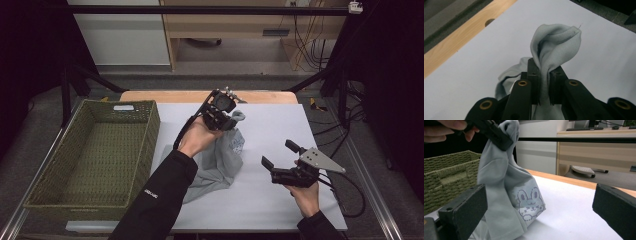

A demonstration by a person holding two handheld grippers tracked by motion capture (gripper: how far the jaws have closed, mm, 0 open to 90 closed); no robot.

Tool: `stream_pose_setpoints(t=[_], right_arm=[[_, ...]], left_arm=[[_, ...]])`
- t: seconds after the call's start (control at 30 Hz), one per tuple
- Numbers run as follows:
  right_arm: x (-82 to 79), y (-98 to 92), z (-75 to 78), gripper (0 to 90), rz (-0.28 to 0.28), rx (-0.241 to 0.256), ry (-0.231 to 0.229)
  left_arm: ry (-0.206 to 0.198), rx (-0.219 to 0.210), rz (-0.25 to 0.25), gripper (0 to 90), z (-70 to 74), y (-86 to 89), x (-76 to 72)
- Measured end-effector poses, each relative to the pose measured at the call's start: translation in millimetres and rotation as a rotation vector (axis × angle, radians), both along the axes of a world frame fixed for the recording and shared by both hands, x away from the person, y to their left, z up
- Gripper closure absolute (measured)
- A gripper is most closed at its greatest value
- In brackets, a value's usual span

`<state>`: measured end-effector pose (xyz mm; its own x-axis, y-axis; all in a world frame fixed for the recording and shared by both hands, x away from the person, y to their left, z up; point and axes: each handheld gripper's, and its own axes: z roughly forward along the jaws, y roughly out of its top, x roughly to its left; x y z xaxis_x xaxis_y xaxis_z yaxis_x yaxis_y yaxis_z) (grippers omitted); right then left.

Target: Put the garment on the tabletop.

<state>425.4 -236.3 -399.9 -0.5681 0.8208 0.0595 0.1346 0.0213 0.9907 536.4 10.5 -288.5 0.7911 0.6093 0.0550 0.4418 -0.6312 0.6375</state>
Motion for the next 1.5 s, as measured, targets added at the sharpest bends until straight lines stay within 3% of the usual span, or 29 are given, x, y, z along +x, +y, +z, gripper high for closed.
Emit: stream_pose_setpoints(t=[0.17,0.27,0.47,0.77,0.87,0.9,0.93,0.97,1.0,1.07,1.1,1.2,1.27,1.37,1.43,1.47,1.5], right_arm=[[-1.7,-2.7,-3.2,0.4,-0.004,0.008,0.011],[-1.7,-5.3,-5.5,0.4,0.003,-0.015,-0.003],[-4.2,-7.4,-7.4,0.4,0.014,0.004,0.002],[-3.2,-7.6,-11.1,0.4,0.024,-0.018,0.009],[-3.3,-7.4,-11.7,0.4,0.017,-0.016,0.013],[-3.7,-7.2,-12.1,0.4,0.015,-0.013,0.022],[-3.7,-7.2,-12.1,0.4,0.015,-0.013,0.022],[-3.6,-7.1,-12.4,0.4,0.019,-0.011,0.022],[-3.3,-6.7,-12.8,0.4,0.021,-0.011,0.027],[-3.2,-6.8,-13.2,0.4,0.025,-0.017,0.02],[-3.1,-6.9,-13.5,0.4,0.026,-0.019,0.02],[-3.8,-6.8,-13.9,0.4,0.027,-0.019,0.029],[-4.3,-6.6,-14.1,0.4,0.03,-0.012,0.037],[-2.9,-7.6,-15.7,0.4,0.041,-0.024,0.014],[-3.5,-7.3,-15.7,0.4,0.04,-0.02,0.023],[-3.7,-6.9,-16.4,0.4,0.038,-0.021,0.032],[-3.7,-6.9,-16.4,0.4,0.038,-0.021,0.032]], left_arm=[[0.0,-0.016,0.008,80.5,-14.5,2.0,-4.3],[0.004,-0.035,0.015,80.3,-25.7,4.6,-7.0],[0.013,-0.045,0.015,79.6,-43.9,10.8,-10.8],[0.049,-0.04,0.009,78.5,-77.0,16.2,-15.5],[0.041,-0.045,-0.001,70.9,-79.6,18.6,-17.4],[0.046,-0.077,-0.003,54.5,-77.6,20.4,-18.8],[0.046,-0.077,-0.003,48.1,-77.6,20.4,-18.8],[0.037,-0.086,0.005,48.1,-75.3,21.9,-20.1],[0.023,-0.108,0.007,35.0,-72.0,24.4,-22.5],[0.0,-0.148,0.019,30.2,-65.9,28.2,-26.6],[-0.018,-0.197,0.027,25.2,-58.9,32.8,-31.6],[-0.045,-0.214,0.031,17.7,-52.7,37.6,-37.3],[-0.087,-0.239,0.046,14.1,-48.2,46.7,-46.7],[-0.109,-0.262,0.055,10.2,-47.7,54.3,-53.6],[-0.132,-0.29,0.055,9.9,-49.0,62.8,-61.0],[-0.154,-0.33,0.062,8.8,-53.1,70.1,-68.0],[-0.154,-0.33,0.062,8.1,-53.1,70.1,-68.0]])
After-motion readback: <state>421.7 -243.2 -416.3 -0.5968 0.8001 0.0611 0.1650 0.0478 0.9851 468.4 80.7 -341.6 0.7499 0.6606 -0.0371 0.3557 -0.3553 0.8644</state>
